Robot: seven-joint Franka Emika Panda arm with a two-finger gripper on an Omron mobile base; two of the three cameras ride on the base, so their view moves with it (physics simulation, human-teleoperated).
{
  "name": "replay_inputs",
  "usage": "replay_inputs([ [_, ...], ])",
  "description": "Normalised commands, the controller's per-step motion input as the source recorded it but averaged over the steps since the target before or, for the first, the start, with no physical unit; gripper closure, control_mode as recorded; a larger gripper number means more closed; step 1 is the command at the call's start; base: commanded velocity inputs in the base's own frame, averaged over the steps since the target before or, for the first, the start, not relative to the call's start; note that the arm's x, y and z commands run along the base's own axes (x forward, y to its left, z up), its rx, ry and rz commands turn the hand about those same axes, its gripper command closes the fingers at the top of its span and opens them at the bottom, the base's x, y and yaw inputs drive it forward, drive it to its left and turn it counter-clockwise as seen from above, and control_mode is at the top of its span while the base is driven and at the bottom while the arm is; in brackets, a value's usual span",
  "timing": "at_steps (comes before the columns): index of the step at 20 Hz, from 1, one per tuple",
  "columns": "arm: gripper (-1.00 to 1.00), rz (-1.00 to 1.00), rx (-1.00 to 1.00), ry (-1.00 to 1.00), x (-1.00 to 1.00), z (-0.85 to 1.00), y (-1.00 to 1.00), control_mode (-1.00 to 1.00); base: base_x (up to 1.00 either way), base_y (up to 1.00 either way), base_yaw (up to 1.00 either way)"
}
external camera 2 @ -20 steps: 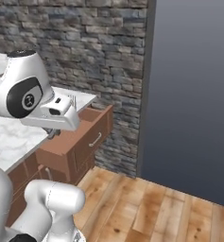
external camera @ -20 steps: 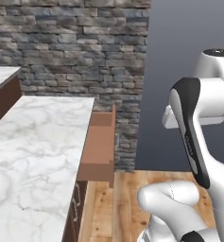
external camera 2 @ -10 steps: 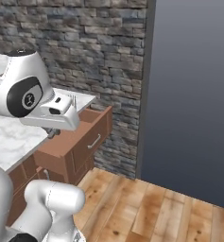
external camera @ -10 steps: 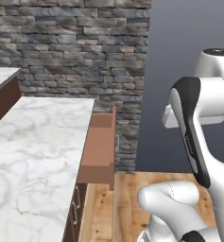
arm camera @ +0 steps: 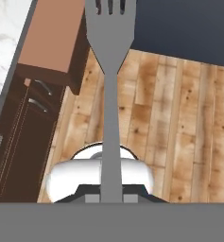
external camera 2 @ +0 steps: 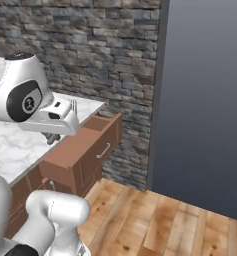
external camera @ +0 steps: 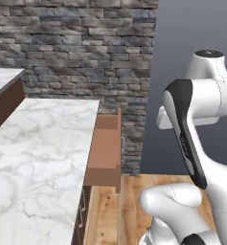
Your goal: Pick up the metallic utensils from the counter and place them in the open drawer. Make sure not to pick up any wooden utensils.
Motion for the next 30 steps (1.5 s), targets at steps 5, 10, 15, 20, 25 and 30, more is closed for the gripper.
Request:
replay_inputs([
  [5,1.00,0.00,0.00,-0.01,0.61,-0.20,0.52,-1.00,0.00,0.00,0.00],
  [10,1.00,0.01,0.00,0.00,0.87,-0.34,0.44,-1.00,0.00,0.00,0.00],
  [15,1.00,0.17,0.01,-0.02,0.80,-0.37,0.06,-1.00,0.00,0.00,0.00],
  [20,1.00,0.06,0.01,0.00,0.79,-0.51,0.00,-1.00,0.00,0.00,0.00],
  [25,1.00,0.00,0.02,-0.04,0.65,-0.39,0.30,-1.00,0.00,0.00,0.00],
  [30,1.00,0.00,0.00,-0.13,0.52,-0.47,0.45,-1.00,0.00,0.00,0.00],
])
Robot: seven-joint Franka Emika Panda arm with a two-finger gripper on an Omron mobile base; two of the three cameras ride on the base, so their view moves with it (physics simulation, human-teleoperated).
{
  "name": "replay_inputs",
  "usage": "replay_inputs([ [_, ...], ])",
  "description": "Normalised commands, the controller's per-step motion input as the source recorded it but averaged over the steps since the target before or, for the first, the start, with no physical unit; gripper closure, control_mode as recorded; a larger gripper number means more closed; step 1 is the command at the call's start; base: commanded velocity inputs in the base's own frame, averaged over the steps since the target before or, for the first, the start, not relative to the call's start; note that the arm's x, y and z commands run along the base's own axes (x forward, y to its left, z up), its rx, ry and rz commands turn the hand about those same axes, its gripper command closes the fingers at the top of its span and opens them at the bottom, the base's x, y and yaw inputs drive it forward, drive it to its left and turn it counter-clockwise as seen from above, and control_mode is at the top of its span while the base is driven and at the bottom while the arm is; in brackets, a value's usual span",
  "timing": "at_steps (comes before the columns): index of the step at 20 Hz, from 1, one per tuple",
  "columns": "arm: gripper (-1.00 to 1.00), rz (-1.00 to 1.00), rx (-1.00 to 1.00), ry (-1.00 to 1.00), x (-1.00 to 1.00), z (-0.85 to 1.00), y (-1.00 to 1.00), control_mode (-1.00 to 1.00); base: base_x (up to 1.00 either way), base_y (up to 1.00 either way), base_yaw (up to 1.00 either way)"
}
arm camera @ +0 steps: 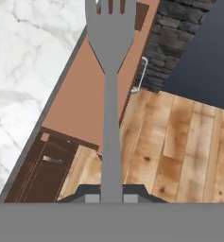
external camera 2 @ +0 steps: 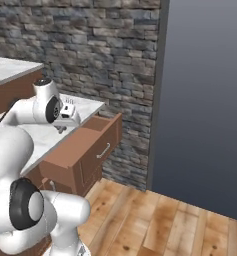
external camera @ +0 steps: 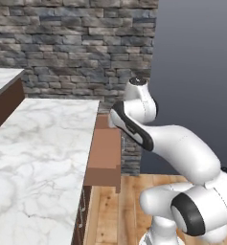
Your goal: Pick up the metallic utensils from the counter and place them in the open drawer. Make sure not to pick up any wooden utensils.
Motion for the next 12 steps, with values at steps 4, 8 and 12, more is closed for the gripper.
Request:
replay_inputs([
  [4,1.00,-0.01,0.00,-0.06,0.51,-0.50,0.15,-1.00,0.00,0.00,0.00],
  [8,1.00,-0.10,0.01,0.00,0.45,-0.43,0.02,-1.00,0.00,0.00,0.00],
  [12,1.00,-0.08,0.02,0.00,0.48,-0.35,0.00,-1.00,0.00,0.00,0.00],
])
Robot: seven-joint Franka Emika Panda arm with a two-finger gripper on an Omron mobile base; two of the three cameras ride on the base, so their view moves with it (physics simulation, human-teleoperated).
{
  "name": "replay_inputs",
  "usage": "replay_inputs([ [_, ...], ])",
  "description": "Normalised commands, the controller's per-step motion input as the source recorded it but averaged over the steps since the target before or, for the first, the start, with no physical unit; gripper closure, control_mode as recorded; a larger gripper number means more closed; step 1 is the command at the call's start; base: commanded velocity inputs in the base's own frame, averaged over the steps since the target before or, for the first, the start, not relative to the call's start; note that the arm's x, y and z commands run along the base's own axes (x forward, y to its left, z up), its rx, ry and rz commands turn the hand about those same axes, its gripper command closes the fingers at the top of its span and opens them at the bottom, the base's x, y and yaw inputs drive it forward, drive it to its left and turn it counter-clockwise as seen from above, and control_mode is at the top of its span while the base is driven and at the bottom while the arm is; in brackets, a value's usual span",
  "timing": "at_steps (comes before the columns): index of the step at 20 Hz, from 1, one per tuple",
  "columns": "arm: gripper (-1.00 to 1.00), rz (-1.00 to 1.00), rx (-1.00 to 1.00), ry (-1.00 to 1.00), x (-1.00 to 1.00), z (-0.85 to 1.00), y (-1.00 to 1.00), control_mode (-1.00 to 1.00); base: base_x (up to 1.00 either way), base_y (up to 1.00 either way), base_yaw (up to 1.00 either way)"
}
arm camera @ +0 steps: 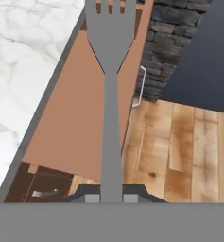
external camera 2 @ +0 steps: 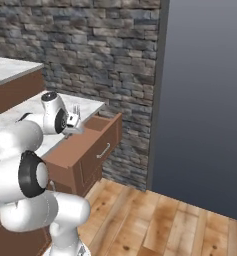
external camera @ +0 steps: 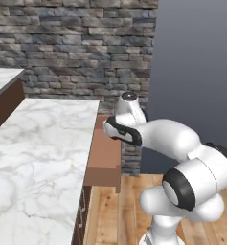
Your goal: Pick up the metallic utensils from the counter and place them in the open drawer. Make sure not to pick up any wooden utensils.
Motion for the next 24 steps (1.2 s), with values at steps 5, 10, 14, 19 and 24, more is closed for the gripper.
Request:
replay_inputs([
  [5,1.00,-0.01,0.00,0.00,0.40,-0.27,0.00,-1.00,0.00,0.00,0.00],
  [10,1.00,0.00,0.00,0.00,0.37,-0.28,0.00,-1.00,0.00,0.00,0.00],
  [14,1.00,0.00,0.00,0.00,0.29,-0.18,0.00,-1.00,0.00,0.00,0.00],
  [19,1.00,0.00,0.00,0.00,0.17,-0.20,-0.01,-1.00,0.00,0.00,0.00],
  [24,1.00,0.07,0.05,-0.03,0.07,-0.15,-0.08,-1.00,0.00,0.00,0.00],
])
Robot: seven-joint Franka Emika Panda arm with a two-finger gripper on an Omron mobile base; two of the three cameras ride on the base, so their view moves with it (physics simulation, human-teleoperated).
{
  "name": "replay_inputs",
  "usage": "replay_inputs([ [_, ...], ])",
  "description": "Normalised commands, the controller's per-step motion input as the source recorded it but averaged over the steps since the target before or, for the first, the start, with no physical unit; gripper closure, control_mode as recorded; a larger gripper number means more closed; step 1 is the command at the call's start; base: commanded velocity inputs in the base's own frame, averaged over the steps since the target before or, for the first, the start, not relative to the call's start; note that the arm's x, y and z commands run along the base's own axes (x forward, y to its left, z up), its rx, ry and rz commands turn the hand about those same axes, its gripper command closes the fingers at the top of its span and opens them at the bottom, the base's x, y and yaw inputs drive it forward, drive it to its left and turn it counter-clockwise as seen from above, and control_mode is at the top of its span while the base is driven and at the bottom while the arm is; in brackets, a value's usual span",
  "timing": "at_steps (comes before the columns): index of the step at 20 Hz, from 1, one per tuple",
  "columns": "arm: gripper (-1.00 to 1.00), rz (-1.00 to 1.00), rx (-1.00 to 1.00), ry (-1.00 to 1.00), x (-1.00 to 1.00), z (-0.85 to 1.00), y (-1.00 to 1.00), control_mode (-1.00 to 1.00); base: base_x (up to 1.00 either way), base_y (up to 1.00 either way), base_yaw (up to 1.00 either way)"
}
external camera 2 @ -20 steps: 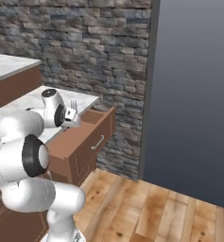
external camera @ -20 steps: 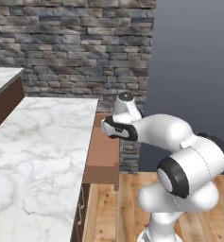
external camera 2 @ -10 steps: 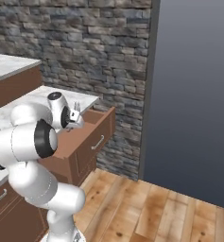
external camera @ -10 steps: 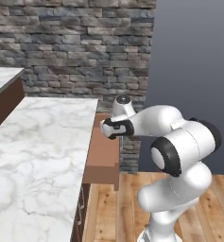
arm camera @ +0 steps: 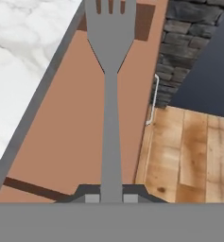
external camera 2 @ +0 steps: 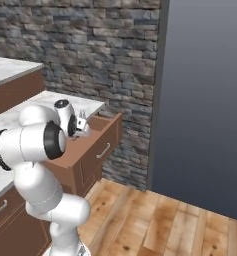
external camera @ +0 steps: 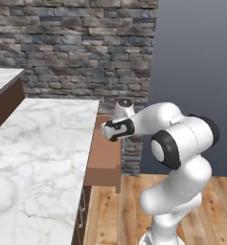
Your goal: Pick up the metallic utensils from the counter and place them in the open drawer. Make sure not to pick up any wooden utensils.
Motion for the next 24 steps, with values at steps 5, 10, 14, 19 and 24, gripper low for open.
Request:
replay_inputs([
  [5,1.00,0.22,0.00,-0.05,0.18,-0.09,-0.22,-1.00,0.00,0.00,0.00],
  [10,1.00,0.22,0.00,-0.05,0.28,-0.03,-0.16,-1.00,0.00,0.00,0.00],
  [14,1.00,0.23,0.00,-0.02,0.32,-0.04,-0.13,-1.00,0.00,0.00,0.00],
  [19,1.00,0.21,-0.03,-0.02,0.27,-0.05,-0.04,-1.00,0.00,0.00,0.00],
  [24,1.00,0.03,-0.01,0.02,0.19,-0.01,0.00,-1.00,0.00,0.00,0.00],
])
